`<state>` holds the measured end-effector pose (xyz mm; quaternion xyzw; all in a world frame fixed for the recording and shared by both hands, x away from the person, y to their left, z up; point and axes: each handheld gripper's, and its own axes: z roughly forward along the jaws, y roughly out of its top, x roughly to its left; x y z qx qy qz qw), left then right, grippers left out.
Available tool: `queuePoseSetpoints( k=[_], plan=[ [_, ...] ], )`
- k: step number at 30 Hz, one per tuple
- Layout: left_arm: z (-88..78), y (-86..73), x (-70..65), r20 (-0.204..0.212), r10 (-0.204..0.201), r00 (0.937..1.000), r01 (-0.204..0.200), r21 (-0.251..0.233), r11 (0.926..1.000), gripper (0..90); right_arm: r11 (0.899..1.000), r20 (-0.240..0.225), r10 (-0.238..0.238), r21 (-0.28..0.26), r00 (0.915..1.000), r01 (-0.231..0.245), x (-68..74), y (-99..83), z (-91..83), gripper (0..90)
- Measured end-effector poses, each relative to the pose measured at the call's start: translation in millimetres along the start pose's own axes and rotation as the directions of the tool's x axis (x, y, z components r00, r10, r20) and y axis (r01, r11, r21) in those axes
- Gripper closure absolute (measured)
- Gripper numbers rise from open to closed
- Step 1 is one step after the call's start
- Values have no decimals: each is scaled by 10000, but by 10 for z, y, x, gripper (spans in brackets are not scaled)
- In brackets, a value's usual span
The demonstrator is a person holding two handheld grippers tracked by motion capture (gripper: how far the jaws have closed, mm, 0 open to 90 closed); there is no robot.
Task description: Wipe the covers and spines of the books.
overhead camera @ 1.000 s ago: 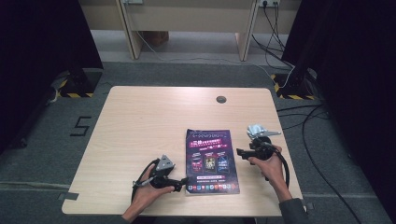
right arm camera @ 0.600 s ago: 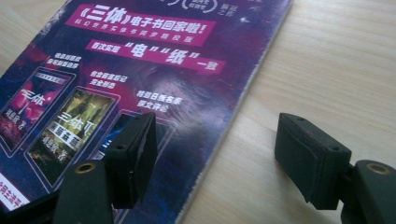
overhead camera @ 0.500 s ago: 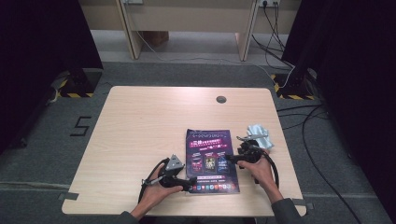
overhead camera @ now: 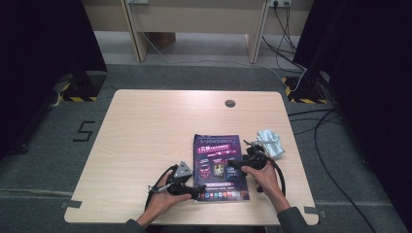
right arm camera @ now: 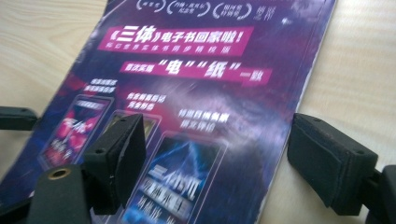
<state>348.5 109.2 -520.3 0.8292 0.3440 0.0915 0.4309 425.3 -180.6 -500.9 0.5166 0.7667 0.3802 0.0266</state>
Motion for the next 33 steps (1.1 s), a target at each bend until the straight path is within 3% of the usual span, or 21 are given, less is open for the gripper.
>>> queuePoseSetpoints(
  k=[4,11,16,23,29,30,33],
  plan=[
    [0,3,11,85,86,9999,-86,0,10000,244,9953,-535,924,-228,9943,-937,-61,-68,-68,260],
    [-10,1,31,91,57,9999,-57,-35,10000,283,9916,-752,1232,-312,9895,-1258,-78,-99,-91,271],
    [-9,0,31,98,46,9999,-46,-54,10000,285,9839,-993,1701,-375,9804,-1745,-101,-122,-112,279],
    [-10,0,30,95,49,9999,-49,-51,10000,286,9812,-1109,1829,-419,9769,-1885,-104,-148,-134,282],
    [-11,1,30,78,21,10000,-20,-30,10000,286,9738,-1417,2014,-777,9692,-2137,-103,-157,-225,342],
    [-11,0,29,71,10,10000,-10,-33,10000,287,9696,-1554,2174,-788,9636,-2315,-97,-157,-243,355],
    [-11,-2,27,44,-19,10000,19,-48,10000,288,9740,-1526,1980,-803,9683,-2118,-79,-171,-273,381]
  ],
)
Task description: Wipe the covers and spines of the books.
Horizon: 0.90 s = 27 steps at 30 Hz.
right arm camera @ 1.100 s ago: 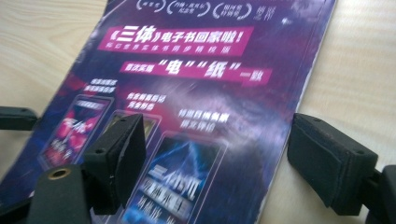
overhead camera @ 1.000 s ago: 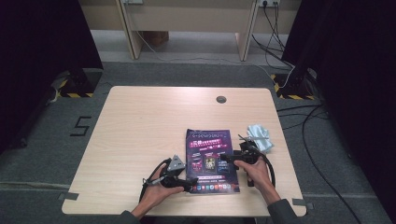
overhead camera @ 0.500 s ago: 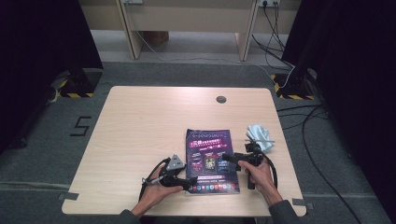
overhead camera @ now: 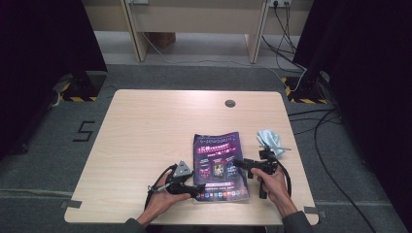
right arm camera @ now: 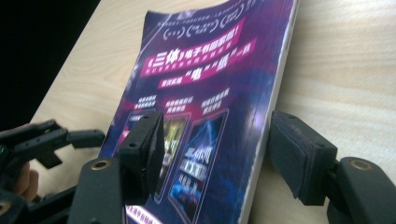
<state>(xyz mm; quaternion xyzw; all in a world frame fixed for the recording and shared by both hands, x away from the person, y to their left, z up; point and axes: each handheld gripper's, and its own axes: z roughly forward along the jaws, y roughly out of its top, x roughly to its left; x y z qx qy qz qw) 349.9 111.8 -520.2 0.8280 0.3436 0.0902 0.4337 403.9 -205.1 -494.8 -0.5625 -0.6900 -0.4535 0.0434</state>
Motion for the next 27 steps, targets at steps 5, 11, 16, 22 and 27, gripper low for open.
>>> queuePoseSetpoints(
  k=[5,11,16,22,27],
  plan=[
    [-2,-1,1,-4,-13,10000,13,-3,10000,289,10000,44,2,97,10000,-3,3,-27,-15,424],
    [2,1,-2,9,-9,10000,9,-15,10000,295,9984,-756,298,503,9967,-260,-12,-87,15,576],
    [-7,-5,-4,16,-135,9999,135,-54,9999,328,9906,-620,-1011,867,9929,1063,218,-76,137,627],
    [-12,-11,-8,-13,-172,9999,172,-92,9998,357,9845,-673,-1033,1352,9924,1117,154,-81,106,625],
    [-16,-13,-18,-66,-171,9998,170,-82,9998,367,9829,-743,-1080,1416,9914,1177,129,-66,99,616]
  ],
)
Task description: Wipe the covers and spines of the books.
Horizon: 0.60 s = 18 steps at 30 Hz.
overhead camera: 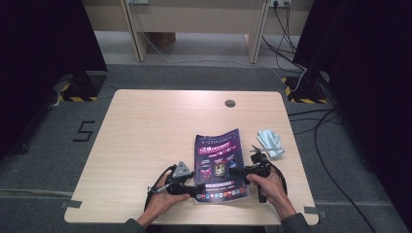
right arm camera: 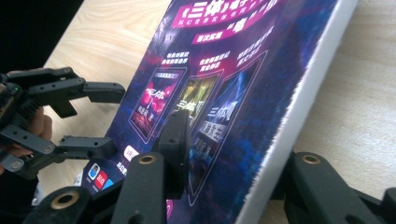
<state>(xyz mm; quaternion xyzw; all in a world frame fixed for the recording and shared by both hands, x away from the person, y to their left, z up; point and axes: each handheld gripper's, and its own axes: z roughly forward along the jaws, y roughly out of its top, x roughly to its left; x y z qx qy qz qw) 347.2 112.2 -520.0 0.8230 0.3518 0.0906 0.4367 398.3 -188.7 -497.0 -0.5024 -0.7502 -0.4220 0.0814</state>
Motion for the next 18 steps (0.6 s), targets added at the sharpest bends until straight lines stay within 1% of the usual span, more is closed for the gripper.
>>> queuePoseSetpoints(
  k=[1,2,4,6,7,8,9,10,11,12,13,18],
  plan=[
    [0,-1,4,17,-7,10000,7,-14,10000,368,10000,-20,9,34,10000,-9,-10,7,-10,610],
    [0,-2,4,14,-12,10000,12,-21,10000,371,9998,-93,189,61,9998,-189,-26,10,-12,612],
    [-4,-2,0,-14,-1,10000,1,11,10000,372,9999,-1,24,114,10000,-24,-36,10,-1,611],
    [-5,-2,5,-21,-27,10000,27,-5,10000,378,9998,-137,163,90,9998,-162,-53,22,4,610],
    [-6,-3,5,-34,-37,10000,37,-7,10000,381,9998,-133,173,104,9998,-172,-65,29,11,602],
    [-6,-4,3,-46,-45,10000,45,-17,10000,381,9998,94,176,44,9998,-176,-82,47,8,593],
    [-7,-4,2,-55,-54,10000,54,-10,10000,381,9998,169,200,19,9997,-200,-93,60,0,597],
    [-7,-4,4,-43,-41,10000,41,-8,10000,381,9998,99,188,3,9998,-188,-114,76,-13,605],
    [-7,-3,5,-32,-40,10000,40,-4,10000,382,9996,-88,289,-7,9995,-289,-129,88,-25,609],
    [-7,-3,5,-35,-39,10000,39,-1,10000,382,9996,-132,271,-7,9995,-271,-141,100,-29,629],
    [-7,-3,4,-42,-45,10000,45,-2,10000,382,9998,-70,198,41,9998,-198,-145,106,-28,648],
    [-9,-4,8,-37,-42,10000,42,-1,10000,383,10000,-104,-23,84,9999,24,-147,129,-26,679]
  ],
)
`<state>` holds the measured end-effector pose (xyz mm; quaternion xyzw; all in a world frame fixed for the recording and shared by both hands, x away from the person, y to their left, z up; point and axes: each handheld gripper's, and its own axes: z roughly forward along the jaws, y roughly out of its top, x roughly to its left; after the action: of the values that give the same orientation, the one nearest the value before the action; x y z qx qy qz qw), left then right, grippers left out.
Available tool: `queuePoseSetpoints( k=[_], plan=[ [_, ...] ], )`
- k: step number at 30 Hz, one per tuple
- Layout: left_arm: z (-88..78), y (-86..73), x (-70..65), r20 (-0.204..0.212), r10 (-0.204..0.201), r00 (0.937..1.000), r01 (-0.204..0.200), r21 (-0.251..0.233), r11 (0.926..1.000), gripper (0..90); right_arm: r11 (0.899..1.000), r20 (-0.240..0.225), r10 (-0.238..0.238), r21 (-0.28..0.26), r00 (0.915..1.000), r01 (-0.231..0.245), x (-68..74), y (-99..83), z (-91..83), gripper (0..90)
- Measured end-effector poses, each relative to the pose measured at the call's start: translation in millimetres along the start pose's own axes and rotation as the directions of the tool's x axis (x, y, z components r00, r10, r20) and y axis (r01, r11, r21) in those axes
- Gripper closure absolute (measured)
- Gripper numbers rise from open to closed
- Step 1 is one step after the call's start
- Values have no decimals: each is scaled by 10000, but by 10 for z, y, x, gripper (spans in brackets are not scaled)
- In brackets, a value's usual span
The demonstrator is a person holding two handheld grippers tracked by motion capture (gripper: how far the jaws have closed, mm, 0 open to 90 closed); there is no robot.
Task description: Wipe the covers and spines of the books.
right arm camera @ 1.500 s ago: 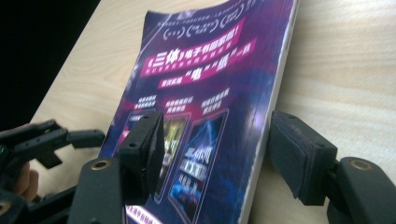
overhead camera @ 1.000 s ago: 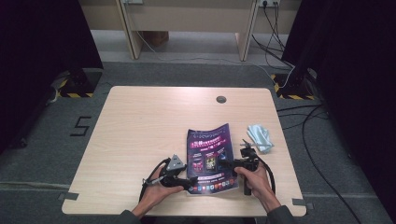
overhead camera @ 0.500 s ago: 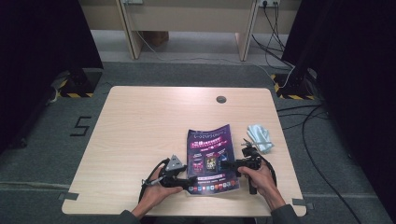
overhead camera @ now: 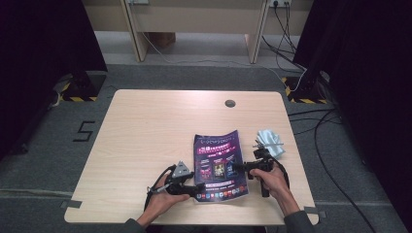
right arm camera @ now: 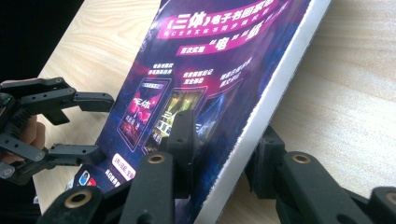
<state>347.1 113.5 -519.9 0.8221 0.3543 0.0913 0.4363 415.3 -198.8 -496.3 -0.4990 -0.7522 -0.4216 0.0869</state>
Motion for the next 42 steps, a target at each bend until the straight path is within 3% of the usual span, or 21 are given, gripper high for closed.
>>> queuePoseSetpoints(
  k=[5,20,27,29,31,39,42],
  plan=[
    [-1,1,-3,-27,-21,10000,21,5,10000,382,9999,-96,-138,-3,9999,138,7,12,-13,687],
    [-27,24,63,40,-203,9998,202,212,9996,342,9966,227,-822,-3,9964,823,93,104,-45,751],
    [-210,14,283,-407,-713,9966,714,5,9975,333,9964,276,-820,254,9962,813,47,142,-79,774],
    [-222,11,308,-480,-714,9963,718,64,9974,331,9962,299,-797,365,9964,786,41,146,-85,774],
    [-251,-11,388,-824,-448,9956,481,385,9981,328,9954,282,-896,377,9956,886,42,161,-101,777],
    [-354,-91,583,-1426,-588,9880,670,530,9963,322,9922,409,-1217,328,9917,1204,82,273,-219,813],
    [-370,-111,600,-1661,-280,9857,383,588,9975,322,9887,581,-1449,475,9877,1423,124,340,-262,820]
  ],
)
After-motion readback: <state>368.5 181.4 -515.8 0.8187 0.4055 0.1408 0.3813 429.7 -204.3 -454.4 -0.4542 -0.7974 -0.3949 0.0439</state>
